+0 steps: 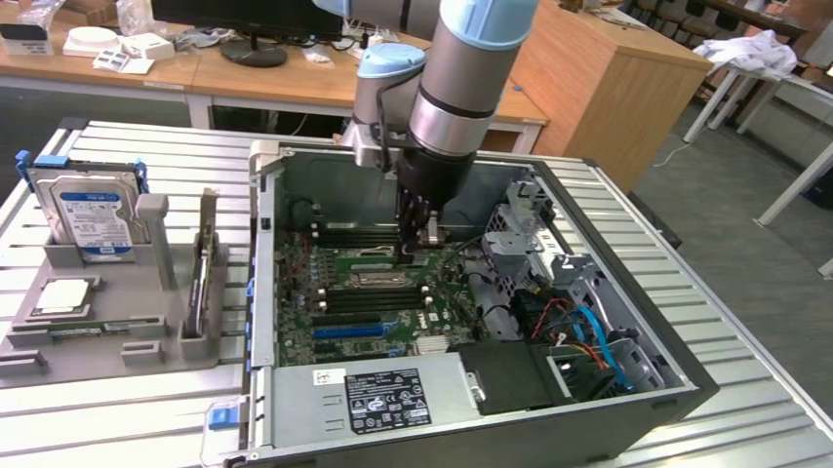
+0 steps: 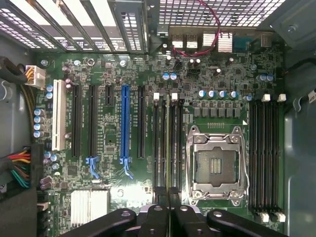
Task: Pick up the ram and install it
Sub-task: 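Insert the ram into the slot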
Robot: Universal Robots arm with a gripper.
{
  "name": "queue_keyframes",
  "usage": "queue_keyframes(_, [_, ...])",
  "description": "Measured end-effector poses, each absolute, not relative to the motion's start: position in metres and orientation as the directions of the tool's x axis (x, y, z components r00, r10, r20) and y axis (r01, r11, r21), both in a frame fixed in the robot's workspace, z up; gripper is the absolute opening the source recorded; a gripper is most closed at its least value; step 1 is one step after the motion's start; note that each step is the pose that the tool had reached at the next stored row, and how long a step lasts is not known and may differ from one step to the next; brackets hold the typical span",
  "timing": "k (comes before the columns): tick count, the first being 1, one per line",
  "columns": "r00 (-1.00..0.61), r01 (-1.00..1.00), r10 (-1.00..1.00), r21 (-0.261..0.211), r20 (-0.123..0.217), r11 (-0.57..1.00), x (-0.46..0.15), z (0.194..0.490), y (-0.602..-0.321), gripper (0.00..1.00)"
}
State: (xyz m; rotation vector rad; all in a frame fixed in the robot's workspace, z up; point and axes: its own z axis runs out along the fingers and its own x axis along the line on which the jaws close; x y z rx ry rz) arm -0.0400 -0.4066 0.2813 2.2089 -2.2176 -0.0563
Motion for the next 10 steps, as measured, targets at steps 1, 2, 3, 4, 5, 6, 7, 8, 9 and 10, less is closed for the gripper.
queue_keyframes(1, [-0.005,-0.999,-1.000,0.033,-0.017,0.004,-0.0398,0.2813,-0.4067,0.12])
queue_keyframes(2, [-0.006,-0.999,-1.000,0.033,-0.017,0.005,-0.0396,0.2812,-0.4069,0.12])
queue_keyframes(3, [-0.008,-0.999,-1.000,0.033,-0.017,0.007,-0.0394,0.2811,-0.4070,0.12])
queue_keyframes(4, [-0.012,-0.999,-1.000,0.033,-0.017,0.011,-0.0393,0.2811,-0.4072,0.12])
queue_keyframes(5, [-0.016,-0.999,-1.000,0.033,-0.017,0.015,-0.0391,0.2810,-0.4073,0.12])
queue_keyframes(6, [-0.020,-0.999,-1.000,0.033,-0.017,0.019,-0.0391,0.2810,-0.4073,0.12])
queue_keyframes(7, [-0.022,-0.999,-1.000,0.033,-0.017,0.022,-0.0390,0.2809,-0.4074,0.12])
queue_keyframes(8, [-0.022,-0.999,-1.000,0.033,-0.017,0.022,-0.0390,0.2810,-0.4074,0.12])
queue_keyframes(9, [-0.022,-0.999,-1.000,0.033,-0.017,0.022,-0.0390,0.2810,-0.4074,0.12])
queue_keyframes(10, [-0.022,-0.999,-1.000,0.033,-0.017,0.022,-0.0390,0.2809,-0.4074,0.12])
